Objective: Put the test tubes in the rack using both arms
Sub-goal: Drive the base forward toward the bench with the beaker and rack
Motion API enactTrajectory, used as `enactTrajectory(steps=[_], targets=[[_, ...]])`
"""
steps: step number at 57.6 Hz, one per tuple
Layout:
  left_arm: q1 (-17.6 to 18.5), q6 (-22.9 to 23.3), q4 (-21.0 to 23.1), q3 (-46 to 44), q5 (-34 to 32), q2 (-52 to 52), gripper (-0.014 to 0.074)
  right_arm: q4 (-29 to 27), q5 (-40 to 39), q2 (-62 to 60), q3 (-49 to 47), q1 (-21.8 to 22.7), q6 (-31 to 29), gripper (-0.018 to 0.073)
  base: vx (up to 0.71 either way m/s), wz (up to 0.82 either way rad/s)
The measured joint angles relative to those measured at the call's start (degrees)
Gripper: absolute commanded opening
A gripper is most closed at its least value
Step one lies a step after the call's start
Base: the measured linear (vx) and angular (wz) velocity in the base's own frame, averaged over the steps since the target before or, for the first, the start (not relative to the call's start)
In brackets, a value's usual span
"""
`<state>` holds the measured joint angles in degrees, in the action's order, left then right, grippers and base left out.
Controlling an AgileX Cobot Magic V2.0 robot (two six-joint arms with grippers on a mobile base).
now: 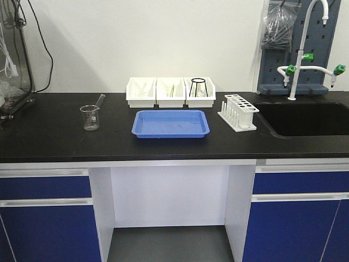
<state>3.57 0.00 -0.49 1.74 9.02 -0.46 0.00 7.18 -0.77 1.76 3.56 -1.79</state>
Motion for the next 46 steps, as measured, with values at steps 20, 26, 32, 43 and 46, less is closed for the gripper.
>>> enactTrajectory(steps=[20, 26, 32, 43, 46], targets=[[0.0, 0.0, 0.0, 0.0, 0.0, 0.0, -0.0020, 0.0, 0.0, 0.0, 0.0, 0.0, 0.0, -0.0008, 0.00, 0.00], [0.0, 0.0, 0.0, 0.0, 0.0, 0.0, -0.0020, 0.0, 0.0, 0.0, 0.0, 0.0, 0.0, -0.0008, 0.00, 0.02], [0.0, 0.0, 0.0, 0.0, 0.0, 0.0, -0.0020, 0.0, 0.0, 0.0, 0.0, 0.0, 0.0, -0.0008, 0.01, 0.03], [0.0, 0.0, 0.0, 0.0, 0.0, 0.0, -0.0020, 0.0, 0.0, 0.0, 0.0, 0.0, 0.0, -0.0008, 0.04, 0.03], [0.0, 0.0, 0.0, 0.0, 0.0, 0.0, -0.0020, 0.0, 0.0, 0.0, 0.0, 0.0, 0.0, -0.0008, 0.09, 0.03]])
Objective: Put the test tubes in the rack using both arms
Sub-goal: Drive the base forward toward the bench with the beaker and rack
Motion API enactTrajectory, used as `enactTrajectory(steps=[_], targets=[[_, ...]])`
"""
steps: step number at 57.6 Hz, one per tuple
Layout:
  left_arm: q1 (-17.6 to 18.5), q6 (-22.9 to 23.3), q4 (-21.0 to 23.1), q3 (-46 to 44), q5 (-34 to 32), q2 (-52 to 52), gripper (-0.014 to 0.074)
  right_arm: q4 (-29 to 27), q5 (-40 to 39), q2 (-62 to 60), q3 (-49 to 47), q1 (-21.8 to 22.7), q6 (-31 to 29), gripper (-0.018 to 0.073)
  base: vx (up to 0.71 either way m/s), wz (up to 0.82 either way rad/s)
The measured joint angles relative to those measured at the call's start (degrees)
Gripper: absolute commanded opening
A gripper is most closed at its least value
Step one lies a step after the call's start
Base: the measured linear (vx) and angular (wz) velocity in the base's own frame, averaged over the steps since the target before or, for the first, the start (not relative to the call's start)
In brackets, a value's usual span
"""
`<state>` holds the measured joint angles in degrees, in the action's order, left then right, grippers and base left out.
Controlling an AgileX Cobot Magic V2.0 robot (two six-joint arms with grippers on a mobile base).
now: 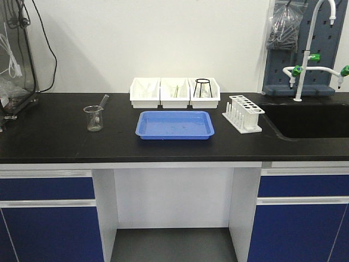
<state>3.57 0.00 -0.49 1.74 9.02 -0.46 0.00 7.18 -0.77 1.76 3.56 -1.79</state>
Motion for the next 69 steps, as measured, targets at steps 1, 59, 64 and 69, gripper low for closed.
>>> enactTrajectory(steps=[1, 59, 64, 69], targets=[[0.0, 0.0, 0.0, 0.0, 0.0, 0.0, -0.0020, 0.0, 0.0, 0.0, 0.0, 0.0, 0.0, -0.0008, 0.10, 0.02], [0.0, 0.0, 0.0, 0.0, 0.0, 0.0, -0.0020, 0.0, 0.0, 0.0, 0.0, 0.0, 0.0, -0.0008, 0.26, 0.03], [0.0, 0.0, 0.0, 0.0, 0.0, 0.0, -0.0020, 0.0, 0.0, 0.0, 0.0, 0.0, 0.0, -0.0008, 0.40, -0.10], [0.0, 0.0, 0.0, 0.0, 0.0, 0.0, -0.0020, 0.0, 0.0, 0.0, 0.0, 0.0, 0.0, -0.0008, 0.41, -0.10]])
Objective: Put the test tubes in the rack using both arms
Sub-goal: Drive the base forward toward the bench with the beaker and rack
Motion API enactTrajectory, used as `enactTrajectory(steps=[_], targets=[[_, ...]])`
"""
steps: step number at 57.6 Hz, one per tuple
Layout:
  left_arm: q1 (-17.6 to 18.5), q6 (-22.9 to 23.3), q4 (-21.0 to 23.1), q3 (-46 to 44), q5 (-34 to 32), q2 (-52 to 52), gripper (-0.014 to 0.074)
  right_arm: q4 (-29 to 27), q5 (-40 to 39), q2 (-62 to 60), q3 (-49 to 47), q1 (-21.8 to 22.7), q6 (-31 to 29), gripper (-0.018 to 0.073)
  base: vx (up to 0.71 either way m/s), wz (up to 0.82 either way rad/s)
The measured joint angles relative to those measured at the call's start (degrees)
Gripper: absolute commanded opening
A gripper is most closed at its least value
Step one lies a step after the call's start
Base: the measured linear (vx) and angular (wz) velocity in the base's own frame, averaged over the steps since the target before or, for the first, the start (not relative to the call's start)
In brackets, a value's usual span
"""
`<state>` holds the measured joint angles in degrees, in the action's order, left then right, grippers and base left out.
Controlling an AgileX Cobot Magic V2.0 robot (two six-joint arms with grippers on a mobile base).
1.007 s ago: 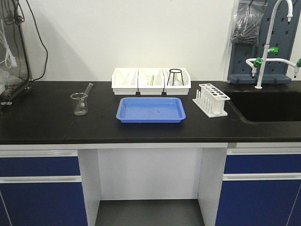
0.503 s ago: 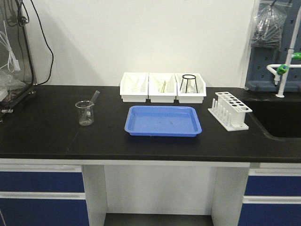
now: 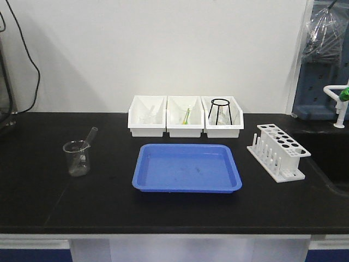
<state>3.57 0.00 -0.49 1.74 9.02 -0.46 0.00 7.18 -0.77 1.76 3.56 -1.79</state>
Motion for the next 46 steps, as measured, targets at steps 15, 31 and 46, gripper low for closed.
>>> enactTrajectory(steps=[15, 31, 46], targets=[[0.0, 0.0, 0.0, 0.0, 0.0, 0.0, -0.0020, 0.0, 0.0, 0.0, 0.0, 0.0, 0.0, -0.0008, 0.42, -0.04], [0.0, 0.0, 0.0, 0.0, 0.0, 0.0, -0.0020, 0.0, 0.0, 0.0, 0.0, 0.0, 0.0, -0.0008, 0.43, 0.05], [0.0, 0.0, 0.0, 0.0, 0.0, 0.0, -0.0020, 0.0, 0.0, 0.0, 0.0, 0.0, 0.0, -0.0008, 0.39, 0.05]])
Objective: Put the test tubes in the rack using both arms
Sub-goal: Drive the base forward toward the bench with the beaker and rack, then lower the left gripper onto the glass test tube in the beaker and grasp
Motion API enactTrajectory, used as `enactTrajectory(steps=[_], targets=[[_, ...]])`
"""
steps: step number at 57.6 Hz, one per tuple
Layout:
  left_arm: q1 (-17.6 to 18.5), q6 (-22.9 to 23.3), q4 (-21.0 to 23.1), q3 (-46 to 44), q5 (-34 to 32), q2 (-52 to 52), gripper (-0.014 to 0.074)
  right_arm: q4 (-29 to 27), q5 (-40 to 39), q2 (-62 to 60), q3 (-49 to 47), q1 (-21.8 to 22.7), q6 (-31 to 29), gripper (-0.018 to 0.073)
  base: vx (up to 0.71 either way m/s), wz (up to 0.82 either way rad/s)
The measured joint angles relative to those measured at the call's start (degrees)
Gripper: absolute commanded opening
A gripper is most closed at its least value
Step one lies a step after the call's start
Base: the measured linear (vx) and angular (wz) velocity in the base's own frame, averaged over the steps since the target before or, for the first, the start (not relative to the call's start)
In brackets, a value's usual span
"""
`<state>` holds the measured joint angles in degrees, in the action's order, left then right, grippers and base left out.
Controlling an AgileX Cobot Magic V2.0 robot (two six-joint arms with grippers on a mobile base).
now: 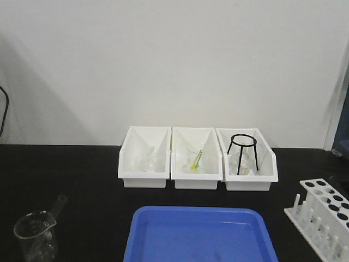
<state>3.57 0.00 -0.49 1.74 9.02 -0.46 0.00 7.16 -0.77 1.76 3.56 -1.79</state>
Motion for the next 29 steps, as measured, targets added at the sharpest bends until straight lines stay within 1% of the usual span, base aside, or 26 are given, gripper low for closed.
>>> enactTrajectory(steps=[16, 29], targets=[[0.0, 0.0, 0.0, 0.0, 0.0, 0.0, -0.0020, 0.0, 0.0, 0.0, 0.0, 0.0, 0.0, -0.0008, 0.29, -0.04], [0.0, 0.0, 0.0, 0.0, 0.0, 0.0, -0.0020, 0.0, 0.0, 0.0, 0.0, 0.0, 0.0, -0.0008, 0.12, -0.02]])
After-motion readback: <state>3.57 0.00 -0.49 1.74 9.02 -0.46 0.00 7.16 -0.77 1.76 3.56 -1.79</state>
